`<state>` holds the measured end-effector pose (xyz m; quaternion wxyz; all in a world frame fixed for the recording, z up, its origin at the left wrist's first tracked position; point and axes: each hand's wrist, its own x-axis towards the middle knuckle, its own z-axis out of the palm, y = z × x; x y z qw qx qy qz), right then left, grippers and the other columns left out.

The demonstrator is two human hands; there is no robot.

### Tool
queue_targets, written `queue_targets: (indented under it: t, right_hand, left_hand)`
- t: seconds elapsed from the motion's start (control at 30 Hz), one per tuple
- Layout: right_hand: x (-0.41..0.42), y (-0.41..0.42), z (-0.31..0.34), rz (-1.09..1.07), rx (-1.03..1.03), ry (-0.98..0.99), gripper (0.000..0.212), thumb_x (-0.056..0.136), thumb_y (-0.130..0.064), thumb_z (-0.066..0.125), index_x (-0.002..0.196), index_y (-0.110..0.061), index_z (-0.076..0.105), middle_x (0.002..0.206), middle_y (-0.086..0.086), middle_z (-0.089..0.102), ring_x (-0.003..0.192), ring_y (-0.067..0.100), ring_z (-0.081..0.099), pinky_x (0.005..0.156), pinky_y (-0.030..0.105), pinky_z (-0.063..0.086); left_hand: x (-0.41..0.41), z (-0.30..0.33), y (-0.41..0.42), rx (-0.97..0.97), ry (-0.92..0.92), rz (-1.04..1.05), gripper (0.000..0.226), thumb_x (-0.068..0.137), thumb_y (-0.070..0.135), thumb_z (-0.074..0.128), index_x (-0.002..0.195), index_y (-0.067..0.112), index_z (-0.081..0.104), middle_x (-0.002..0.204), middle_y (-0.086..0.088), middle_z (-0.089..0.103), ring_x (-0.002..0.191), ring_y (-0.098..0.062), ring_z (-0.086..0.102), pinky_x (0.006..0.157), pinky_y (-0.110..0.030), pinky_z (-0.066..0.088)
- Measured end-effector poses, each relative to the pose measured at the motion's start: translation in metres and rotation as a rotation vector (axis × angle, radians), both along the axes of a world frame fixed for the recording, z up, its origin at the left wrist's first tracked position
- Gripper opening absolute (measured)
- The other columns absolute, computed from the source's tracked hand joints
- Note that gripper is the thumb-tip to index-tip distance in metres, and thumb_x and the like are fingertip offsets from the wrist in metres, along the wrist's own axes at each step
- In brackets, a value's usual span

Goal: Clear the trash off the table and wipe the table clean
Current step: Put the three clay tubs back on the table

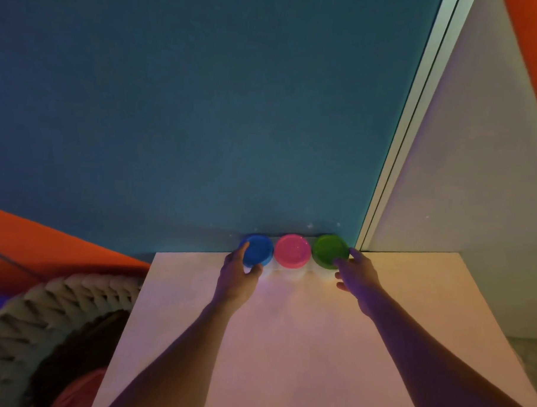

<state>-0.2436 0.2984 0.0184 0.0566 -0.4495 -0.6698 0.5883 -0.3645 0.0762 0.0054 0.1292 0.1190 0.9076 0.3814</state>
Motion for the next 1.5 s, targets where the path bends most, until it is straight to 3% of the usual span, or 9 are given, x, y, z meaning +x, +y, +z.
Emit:
queue_targets:
  t: [0.07,0.2,0.33,0.53,0.77,1.1,1.27,1.37,1.5]
  right_hand:
    - [0.001,0.002,0.000,-0.015,-0.095,0.015,0.063,0.094,-0.018,0.060,0.152,-0.016,0.036,0.104,0.010,0.062,0.091,0.027,0.062,0.077,0.042,0.056]
    - [0.010,0.005,0.005,0.019,-0.165,-0.004,0.068,0.096,-0.022,0.060,0.155,-0.018,0.026,0.115,0.009,0.058,0.104,0.028,0.060,0.088,0.045,0.054]
    - [0.024,-0.002,0.008,0.043,-0.104,-0.051,0.072,0.094,-0.024,0.061,0.155,-0.018,0.024,0.133,0.011,0.056,0.104,0.028,0.061,0.077,0.038,0.053]
    - [0.071,-0.039,0.031,0.162,0.066,-0.049,0.066,0.091,-0.032,0.064,0.150,-0.020,0.037,0.143,0.010,0.051,0.119,0.029,0.058,0.104,0.052,0.046]
    - [0.152,-0.112,0.055,0.256,0.224,-0.047,0.049,0.095,-0.028,0.062,0.141,-0.018,0.051,0.135,0.011,0.056,0.122,0.025,0.054,0.101,0.034,0.041]
    - [0.260,-0.229,0.056,0.351,0.205,-0.110,0.042,0.094,-0.025,0.060,0.136,-0.022,0.055,0.129,0.007,0.056,0.107,0.023,0.059,0.088,0.035,0.051]
    - [0.296,-0.293,0.050,0.415,0.295,-0.137,0.037,0.093,-0.016,0.061,0.130,-0.010,0.059,0.117,0.004,0.061,0.104,0.021,0.061,0.082,0.027,0.042]
    - [0.312,-0.326,0.039,0.462,0.304,-0.158,0.046,0.094,-0.023,0.064,0.138,-0.013,0.054,0.130,0.009,0.059,0.110,0.025,0.061,0.092,0.033,0.048]
    - [0.322,-0.360,0.034,0.516,0.306,-0.162,0.047,0.095,-0.028,0.061,0.140,-0.020,0.051,0.130,0.006,0.056,0.113,0.026,0.061,0.096,0.038,0.050]
  left_hand:
    - [-0.002,0.001,0.002,-0.011,-0.006,-0.010,0.066,0.094,0.027,0.065,0.153,0.022,0.036,0.148,-0.010,0.045,0.133,-0.025,0.047,0.106,-0.030,0.038]
    - [-0.001,0.005,-0.002,-0.023,-0.018,-0.061,0.069,0.094,0.025,0.065,0.155,0.021,0.032,0.155,-0.006,0.038,0.138,-0.022,0.042,0.107,-0.026,0.034]
    - [0.013,0.015,-0.017,-0.052,0.030,-0.082,0.071,0.094,0.024,0.063,0.156,0.023,0.028,0.160,-0.005,0.029,0.144,-0.021,0.034,0.113,-0.028,0.030]
    - [0.059,0.044,-0.049,-0.073,0.074,-0.071,0.067,0.096,0.027,0.060,0.156,0.020,0.029,0.163,-0.006,0.023,0.149,-0.020,0.026,0.115,-0.028,0.026]
    - [0.140,0.063,-0.109,-0.120,0.073,-0.130,0.064,0.099,0.033,0.057,0.156,0.025,0.028,0.164,0.001,0.019,0.148,-0.018,0.029,0.112,-0.030,0.034]
    - [0.262,0.057,-0.185,-0.119,0.012,-0.153,0.063,0.099,0.041,0.055,0.155,0.031,0.027,0.164,0.005,0.020,0.146,-0.018,0.034,0.107,-0.031,0.042]
    - [0.309,0.045,-0.227,-0.105,-0.022,-0.182,0.064,0.098,0.041,0.057,0.154,0.031,0.027,0.164,0.006,0.021,0.144,-0.017,0.037,0.106,-0.029,0.043]
    - [0.333,0.042,-0.253,-0.090,-0.044,-0.194,0.065,0.098,0.042,0.057,0.154,0.031,0.028,0.163,0.006,0.022,0.145,-0.016,0.036,0.107,-0.031,0.043]
    - [0.354,0.040,-0.289,-0.100,-0.078,-0.199,0.064,0.099,0.041,0.055,0.155,0.031,0.026,0.163,0.006,0.022,0.145,-0.017,0.036,0.108,-0.032,0.043]
